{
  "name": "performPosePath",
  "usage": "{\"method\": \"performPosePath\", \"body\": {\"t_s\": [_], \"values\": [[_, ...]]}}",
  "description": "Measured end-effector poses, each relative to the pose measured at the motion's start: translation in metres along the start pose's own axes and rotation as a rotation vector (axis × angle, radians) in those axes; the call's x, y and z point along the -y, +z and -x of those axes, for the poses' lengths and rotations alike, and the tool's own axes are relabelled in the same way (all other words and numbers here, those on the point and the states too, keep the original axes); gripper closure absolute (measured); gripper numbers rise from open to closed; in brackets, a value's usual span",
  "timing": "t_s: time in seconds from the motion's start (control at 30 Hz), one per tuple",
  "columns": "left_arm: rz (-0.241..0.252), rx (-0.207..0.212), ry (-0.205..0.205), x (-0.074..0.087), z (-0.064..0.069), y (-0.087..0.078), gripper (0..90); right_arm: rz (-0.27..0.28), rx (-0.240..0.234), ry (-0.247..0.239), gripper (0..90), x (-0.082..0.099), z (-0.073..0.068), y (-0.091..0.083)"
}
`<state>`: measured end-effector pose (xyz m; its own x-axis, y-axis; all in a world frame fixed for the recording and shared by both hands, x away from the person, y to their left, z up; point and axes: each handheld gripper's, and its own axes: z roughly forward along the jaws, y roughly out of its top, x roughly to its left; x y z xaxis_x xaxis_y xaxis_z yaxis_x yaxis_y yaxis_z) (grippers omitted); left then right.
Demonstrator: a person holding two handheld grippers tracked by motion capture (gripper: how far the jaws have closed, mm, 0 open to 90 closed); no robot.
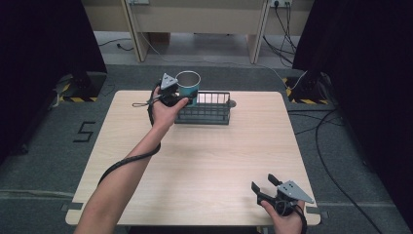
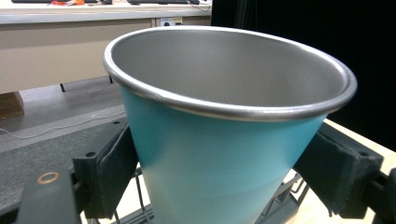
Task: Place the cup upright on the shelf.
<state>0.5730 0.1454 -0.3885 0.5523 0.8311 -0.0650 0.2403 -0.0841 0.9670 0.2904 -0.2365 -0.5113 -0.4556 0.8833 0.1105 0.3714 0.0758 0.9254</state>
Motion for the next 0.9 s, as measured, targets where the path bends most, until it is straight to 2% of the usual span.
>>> {"method": "performPosePath", "body": {"t_s": [0.4, 0.9], "values": [[-0.018, 0.004, 0.005, -0.004, 0.007, 0.018, 16.3, 0.003, -0.005, 0.000, 26.6, 0.000, 0.000, 0.000], [-0.047, -0.014, -0.010, 0.003, 0.005, 0.036, 16.3, -0.001, -0.010, 0.007, 26.8, 0.000, 0.000, -0.001]]}}
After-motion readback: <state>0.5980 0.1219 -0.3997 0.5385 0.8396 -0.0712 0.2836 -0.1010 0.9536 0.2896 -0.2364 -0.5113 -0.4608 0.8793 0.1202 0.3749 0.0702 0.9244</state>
